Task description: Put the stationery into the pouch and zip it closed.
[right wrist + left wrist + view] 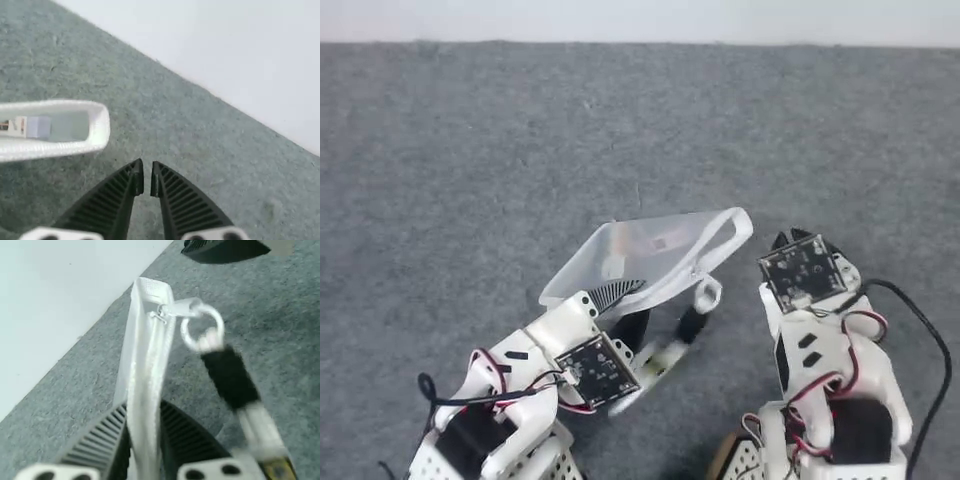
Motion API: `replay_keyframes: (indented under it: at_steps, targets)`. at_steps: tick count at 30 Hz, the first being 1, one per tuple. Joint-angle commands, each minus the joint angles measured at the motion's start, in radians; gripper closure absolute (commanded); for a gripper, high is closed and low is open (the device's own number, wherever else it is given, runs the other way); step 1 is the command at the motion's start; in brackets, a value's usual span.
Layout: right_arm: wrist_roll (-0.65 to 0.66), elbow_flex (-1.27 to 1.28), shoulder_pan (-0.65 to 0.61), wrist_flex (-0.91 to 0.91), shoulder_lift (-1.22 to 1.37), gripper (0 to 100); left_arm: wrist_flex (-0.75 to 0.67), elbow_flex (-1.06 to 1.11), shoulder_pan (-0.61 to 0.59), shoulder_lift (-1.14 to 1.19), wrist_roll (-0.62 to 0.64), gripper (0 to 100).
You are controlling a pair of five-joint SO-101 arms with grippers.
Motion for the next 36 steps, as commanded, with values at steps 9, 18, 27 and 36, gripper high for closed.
replay_keyframes:
  at_steps: [9,18,27,36]
  targets:
    - [-0.143,-0.129,0.004,0.292,-0.114,86.1,0.008,-0.019,-0.003,-0.008,0.003,99]
    - [-0.229,-0.158,-0.239,0.496,-0.298,85.1,0.005,-0.019,-0.003,-0.008,0.005,99]
    - [-0.442,-0.218,-0.538,0.506,-0.254,85.1,0.005,-0.019,-0.003,-0.008,0.005,99]
    - [-0.442,-0.083,-0.549,0.323,-0.255,85.4,0.006,-0.019,-0.003,-0.008,0.005,99]
